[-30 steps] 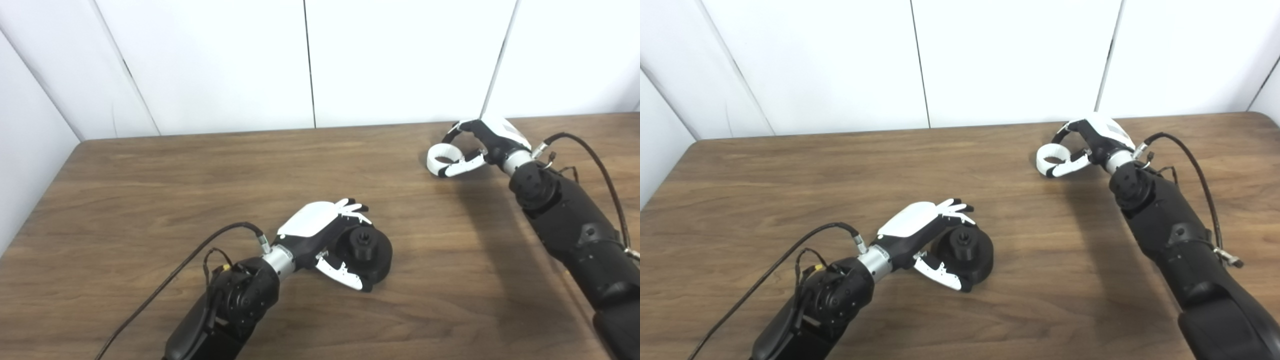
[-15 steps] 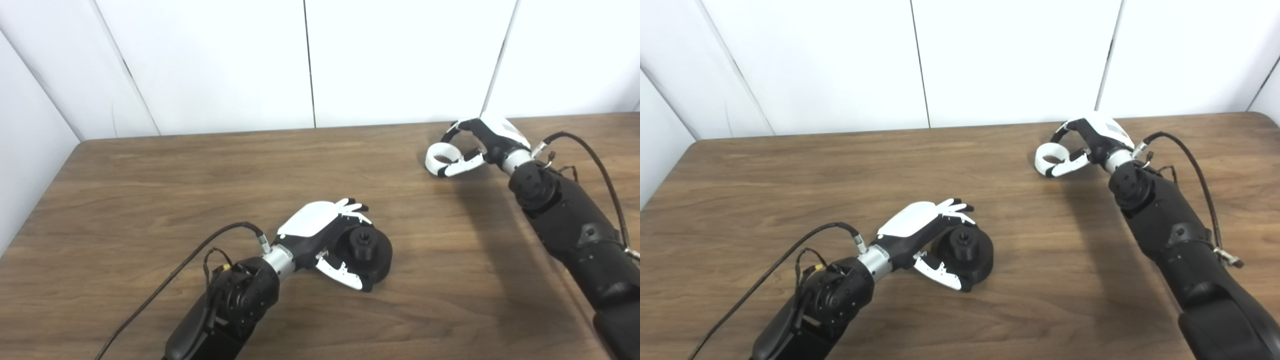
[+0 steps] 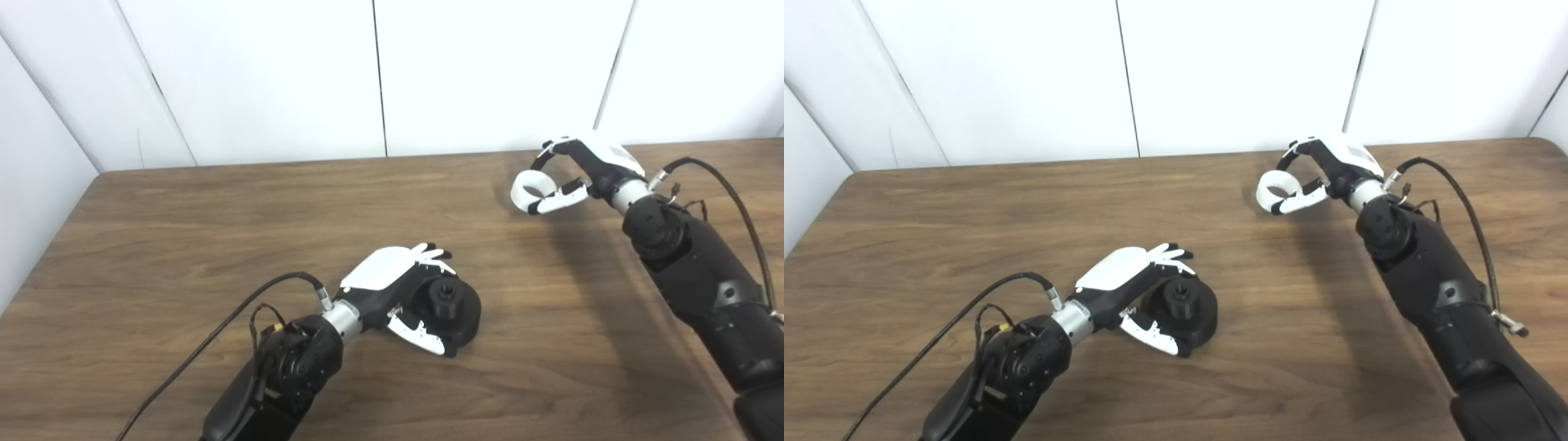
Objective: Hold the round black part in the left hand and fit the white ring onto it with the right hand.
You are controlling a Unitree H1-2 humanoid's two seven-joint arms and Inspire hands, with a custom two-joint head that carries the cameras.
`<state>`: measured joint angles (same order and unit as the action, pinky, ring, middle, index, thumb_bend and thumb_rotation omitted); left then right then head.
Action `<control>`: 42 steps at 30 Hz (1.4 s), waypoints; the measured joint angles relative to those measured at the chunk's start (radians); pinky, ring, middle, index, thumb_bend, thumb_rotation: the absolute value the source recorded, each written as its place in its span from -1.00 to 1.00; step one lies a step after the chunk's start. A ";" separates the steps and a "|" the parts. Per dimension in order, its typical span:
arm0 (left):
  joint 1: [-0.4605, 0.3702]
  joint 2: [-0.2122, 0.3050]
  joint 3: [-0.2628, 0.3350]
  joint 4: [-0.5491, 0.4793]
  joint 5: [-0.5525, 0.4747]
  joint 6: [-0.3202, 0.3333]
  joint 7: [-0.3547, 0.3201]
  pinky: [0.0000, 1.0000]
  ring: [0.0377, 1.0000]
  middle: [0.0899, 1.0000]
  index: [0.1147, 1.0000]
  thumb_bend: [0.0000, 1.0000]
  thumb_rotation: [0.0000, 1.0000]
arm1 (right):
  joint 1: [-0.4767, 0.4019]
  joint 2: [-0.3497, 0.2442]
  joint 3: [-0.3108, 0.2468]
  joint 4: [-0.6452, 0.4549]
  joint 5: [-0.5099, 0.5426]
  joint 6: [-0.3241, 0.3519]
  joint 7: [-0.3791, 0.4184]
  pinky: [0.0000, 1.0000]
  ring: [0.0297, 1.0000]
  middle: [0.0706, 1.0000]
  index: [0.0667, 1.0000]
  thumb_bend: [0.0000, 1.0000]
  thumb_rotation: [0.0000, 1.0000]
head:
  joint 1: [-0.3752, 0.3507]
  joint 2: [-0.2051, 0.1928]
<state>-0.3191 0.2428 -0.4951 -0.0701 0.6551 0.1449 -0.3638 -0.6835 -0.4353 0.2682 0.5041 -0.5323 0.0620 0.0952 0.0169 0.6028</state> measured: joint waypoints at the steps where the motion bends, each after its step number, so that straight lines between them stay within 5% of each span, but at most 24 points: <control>1: 0.000 0.000 0.000 0.000 0.000 0.000 0.000 0.76 1.00 0.88 0.33 0.81 -0.32 | 0.004 -0.001 0.000 -0.011 0.000 0.000 0.004 0.78 0.91 0.73 0.19 0.62 -0.52 | 0.000 0.000; 22: -0.002 -0.004 0.000 0.006 0.001 0.000 0.002 0.77 1.00 0.87 0.34 0.82 -0.31 | 0.124 -0.006 -0.018 -0.459 0.013 0.102 0.185 0.76 0.91 0.72 0.13 0.69 -0.54 | -0.008 0.005; 42: -0.003 -0.006 0.001 0.011 -0.001 -0.002 0.006 0.75 0.97 0.85 0.32 0.83 -0.35 | 0.186 -0.004 -0.019 -0.711 0.014 0.158 0.298 0.73 0.92 0.73 0.10 0.71 -0.60 | -0.009 0.012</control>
<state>-0.3221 0.2373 -0.4944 -0.0588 0.6538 0.1425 -0.3580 -0.4975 -0.4395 0.2489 -0.2064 -0.5179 0.2200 0.3931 0.0077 0.6151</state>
